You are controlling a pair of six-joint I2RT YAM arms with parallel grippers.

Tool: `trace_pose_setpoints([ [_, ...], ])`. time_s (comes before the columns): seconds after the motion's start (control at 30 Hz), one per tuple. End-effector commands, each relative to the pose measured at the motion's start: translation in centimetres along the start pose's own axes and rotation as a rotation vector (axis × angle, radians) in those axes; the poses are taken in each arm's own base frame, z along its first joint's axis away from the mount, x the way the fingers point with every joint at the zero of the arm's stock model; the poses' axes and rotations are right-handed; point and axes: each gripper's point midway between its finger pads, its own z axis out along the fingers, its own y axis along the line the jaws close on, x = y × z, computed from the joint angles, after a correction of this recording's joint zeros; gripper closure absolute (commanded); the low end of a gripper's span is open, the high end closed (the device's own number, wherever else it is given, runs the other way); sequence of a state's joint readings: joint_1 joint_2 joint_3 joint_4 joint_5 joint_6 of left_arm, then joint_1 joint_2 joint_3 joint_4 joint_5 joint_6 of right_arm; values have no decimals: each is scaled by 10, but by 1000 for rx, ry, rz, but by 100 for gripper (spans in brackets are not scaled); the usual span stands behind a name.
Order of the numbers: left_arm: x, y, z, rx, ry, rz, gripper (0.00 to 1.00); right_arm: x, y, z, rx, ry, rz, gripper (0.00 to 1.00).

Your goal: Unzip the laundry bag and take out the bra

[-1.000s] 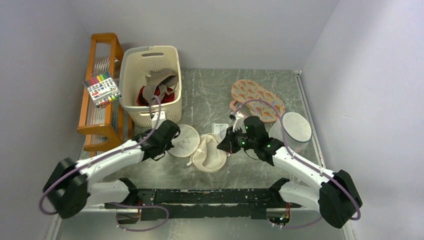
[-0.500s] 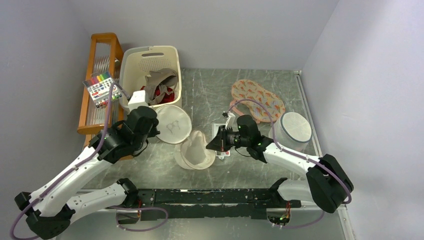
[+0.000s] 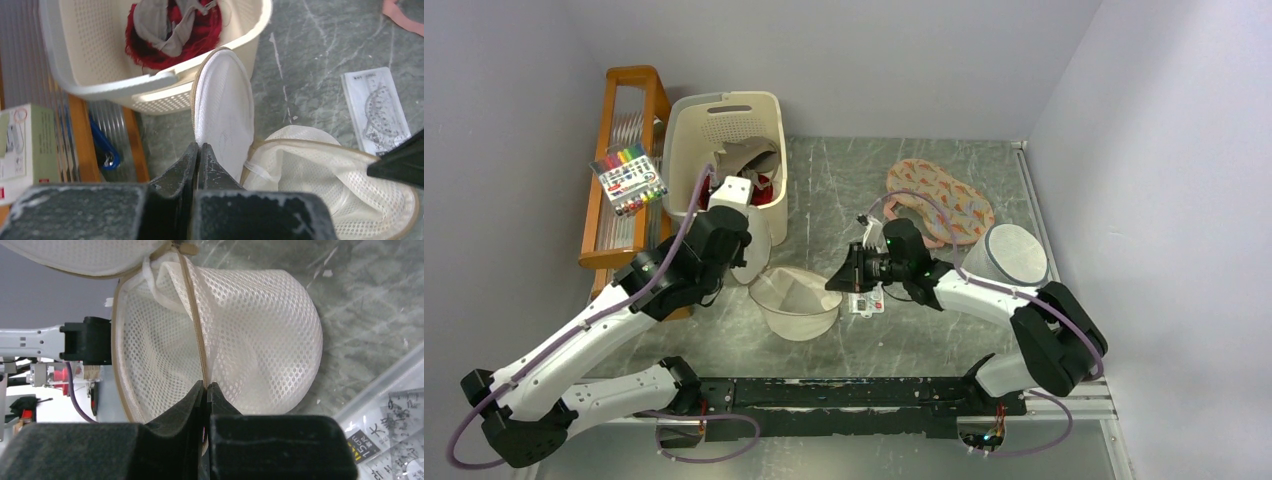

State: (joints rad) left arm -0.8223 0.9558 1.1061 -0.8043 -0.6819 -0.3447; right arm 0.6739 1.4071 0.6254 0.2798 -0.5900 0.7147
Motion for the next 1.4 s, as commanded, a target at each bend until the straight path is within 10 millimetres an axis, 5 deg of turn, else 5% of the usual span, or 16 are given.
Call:
trace_pose_setpoints([
  [0.0,-24,-23,-1,95,-85,127,93,-23,7,-3,32,-42,-67,94],
  [0.1,-24,-37,0,133,-99,188,93,-29,6,-8,58,-44,-81,84],
  [0.37,-16,-59,0,190,-107,267,93,-75,-11,-56,194,-153,-17,24],
  [0.53,-9,-69,-2,234,-100,287,93,-109,20,-62,150,-216,31,13],
  [0.73,1,-77,-3,255,-81,336,93,-138,69,-30,32,-232,198,12],
  [0.9,6,-88,-4,290,-75,356,93,-152,79,-6,18,-245,303,12],
  [1.17,15,-100,-9,321,-66,386,93,-126,85,30,-22,-158,382,19],
  [1.27,17,-104,-10,331,-60,393,93,-115,86,35,-46,-134,387,33],
  [1.37,21,-106,-10,329,-45,404,91,-108,83,32,-47,-140,389,58],
])
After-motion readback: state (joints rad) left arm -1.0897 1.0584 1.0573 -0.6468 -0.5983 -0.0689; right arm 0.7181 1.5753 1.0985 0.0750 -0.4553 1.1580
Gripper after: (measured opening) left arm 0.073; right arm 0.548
